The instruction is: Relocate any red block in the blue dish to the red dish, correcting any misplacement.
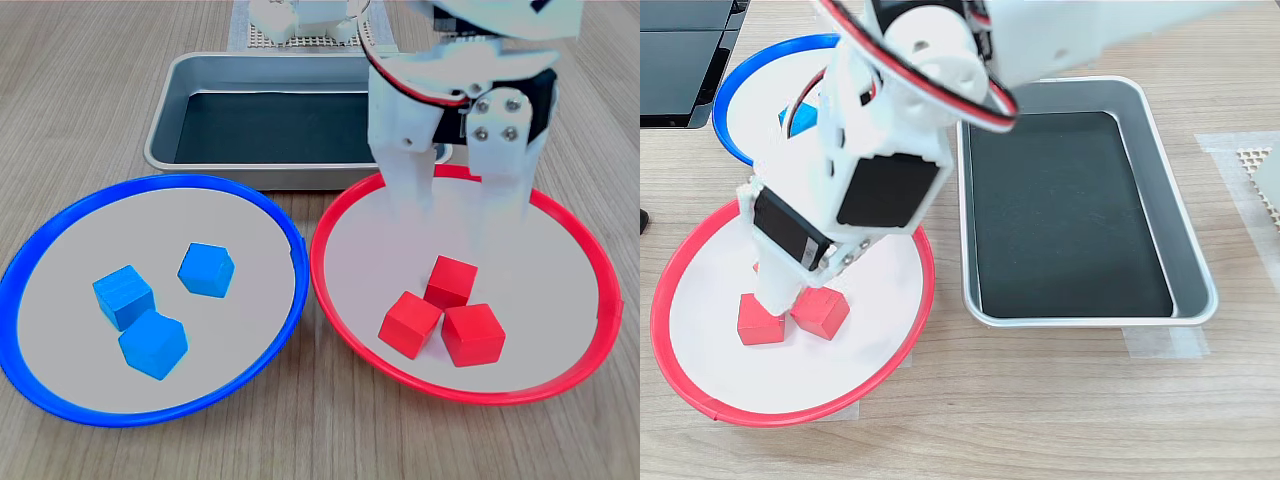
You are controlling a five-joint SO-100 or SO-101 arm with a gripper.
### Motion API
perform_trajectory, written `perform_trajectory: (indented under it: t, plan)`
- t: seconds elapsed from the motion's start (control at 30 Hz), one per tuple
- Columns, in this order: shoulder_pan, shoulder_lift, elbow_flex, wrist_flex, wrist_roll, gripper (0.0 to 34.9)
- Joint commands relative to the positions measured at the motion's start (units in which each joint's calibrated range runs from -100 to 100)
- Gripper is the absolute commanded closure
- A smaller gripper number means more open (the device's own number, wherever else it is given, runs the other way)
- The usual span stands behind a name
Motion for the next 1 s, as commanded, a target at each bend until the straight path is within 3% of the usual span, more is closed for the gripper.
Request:
perform_trajectory:
  t: [0.0,0.27,0.33,0.43,0.47,0.73,0.97]
  plan:
    - [1.09,-5.23,-2.27,0.43,-0.05,24.2]
    - [2.79,-15.64,5.01,0.26,0.63,24.3]
    - [3.35,-20.16,9.02,-1.55,0.44,26.6]
    - [4.1,-27.15,15.39,-6.18,-1.22,34.2]
    - [4.57,-29.45,17.48,-7.66,-2.54,34.6]
    - [9.47,-50.35,40.97,-17.4,-15.63,34.6]
    - [12.1,-69.97,59.99,-18.14,-20.17,34.6]
